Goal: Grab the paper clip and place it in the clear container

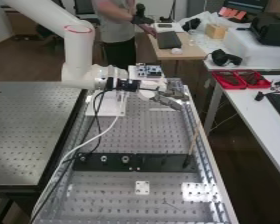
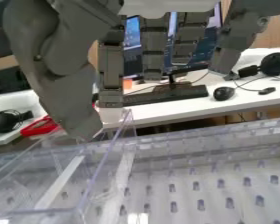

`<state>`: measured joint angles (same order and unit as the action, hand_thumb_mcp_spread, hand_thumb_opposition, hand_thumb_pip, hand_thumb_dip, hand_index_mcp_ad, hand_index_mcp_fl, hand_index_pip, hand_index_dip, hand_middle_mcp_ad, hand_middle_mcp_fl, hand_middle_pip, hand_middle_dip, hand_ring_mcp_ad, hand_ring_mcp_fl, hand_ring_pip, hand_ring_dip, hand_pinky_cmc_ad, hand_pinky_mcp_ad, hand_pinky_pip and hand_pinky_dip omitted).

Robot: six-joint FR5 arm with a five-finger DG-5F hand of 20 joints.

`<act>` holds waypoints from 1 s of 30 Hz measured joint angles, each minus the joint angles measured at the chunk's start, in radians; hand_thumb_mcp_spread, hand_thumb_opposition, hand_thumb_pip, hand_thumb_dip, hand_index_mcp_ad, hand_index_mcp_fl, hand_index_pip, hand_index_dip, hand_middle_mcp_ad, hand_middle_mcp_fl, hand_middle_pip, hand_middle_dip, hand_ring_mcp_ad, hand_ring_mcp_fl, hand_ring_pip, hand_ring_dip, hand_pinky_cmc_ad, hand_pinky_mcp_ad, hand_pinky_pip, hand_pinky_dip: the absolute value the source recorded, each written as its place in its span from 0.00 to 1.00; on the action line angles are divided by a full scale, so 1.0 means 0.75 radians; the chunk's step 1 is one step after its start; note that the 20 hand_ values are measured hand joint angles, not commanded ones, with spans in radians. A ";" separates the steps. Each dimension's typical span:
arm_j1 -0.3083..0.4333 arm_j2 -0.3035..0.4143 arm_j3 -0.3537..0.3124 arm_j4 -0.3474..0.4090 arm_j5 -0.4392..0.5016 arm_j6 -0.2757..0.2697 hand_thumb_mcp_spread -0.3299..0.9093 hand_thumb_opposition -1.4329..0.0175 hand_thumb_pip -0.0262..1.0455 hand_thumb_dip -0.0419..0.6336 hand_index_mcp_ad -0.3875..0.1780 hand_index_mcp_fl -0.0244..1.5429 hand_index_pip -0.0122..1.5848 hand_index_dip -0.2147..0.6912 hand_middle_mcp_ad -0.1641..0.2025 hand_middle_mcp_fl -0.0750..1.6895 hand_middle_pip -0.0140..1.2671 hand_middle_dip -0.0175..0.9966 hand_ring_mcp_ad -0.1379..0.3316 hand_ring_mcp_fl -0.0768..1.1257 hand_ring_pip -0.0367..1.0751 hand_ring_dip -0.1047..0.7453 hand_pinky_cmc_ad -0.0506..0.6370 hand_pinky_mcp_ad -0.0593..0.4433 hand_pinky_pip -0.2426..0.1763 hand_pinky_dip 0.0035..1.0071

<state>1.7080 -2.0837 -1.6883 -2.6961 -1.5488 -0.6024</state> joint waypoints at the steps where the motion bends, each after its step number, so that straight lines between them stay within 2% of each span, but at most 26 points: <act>1: -0.001 0.012 -0.008 0.008 0.003 0.002 0.57 0.42 0.68 0.46 0.38 0.13 0.84 0.26 0.66 0.14 0.11 0.24 0.51 0.07 0.12 0.24 0.51 0.64 0.47 0.32; 6: -0.017 0.104 -0.066 0.053 0.026 0.005 0.57 0.43 0.68 0.46 0.38 0.11 0.83 0.26 0.65 0.14 0.11 0.24 0.51 0.07 0.12 0.24 0.51 0.64 0.47 0.32; 8: -0.029 0.162 -0.102 0.074 0.041 0.002 0.57 0.43 0.68 0.46 0.39 0.12 0.83 0.26 0.65 0.14 0.11 0.24 0.51 0.07 0.12 0.24 0.51 0.64 0.44 0.33; 15: -0.069 0.338 -0.197 0.092 0.106 -0.032 0.56 0.43 0.66 0.46 0.39 0.12 0.82 0.26 0.66 0.14 0.11 0.24 0.51 0.07 0.12 0.24 0.51 0.65 0.43 0.35; 23: -0.140 0.540 -0.247 -0.014 0.216 -0.120 0.56 0.43 0.65 0.46 0.38 0.11 0.77 0.26 0.66 0.14 0.11 0.24 0.51 0.07 0.12 0.24 0.51 0.64 0.43 0.35; 30: -0.160 0.602 -0.241 -0.064 0.226 -0.182 0.56 0.43 0.63 0.46 0.38 0.12 0.76 0.26 0.65 0.14 0.11 0.24 0.51 0.07 0.12 0.24 0.51 0.65 0.43 0.35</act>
<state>1.5883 -1.6320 -1.8691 -2.7442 -1.3796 -0.7388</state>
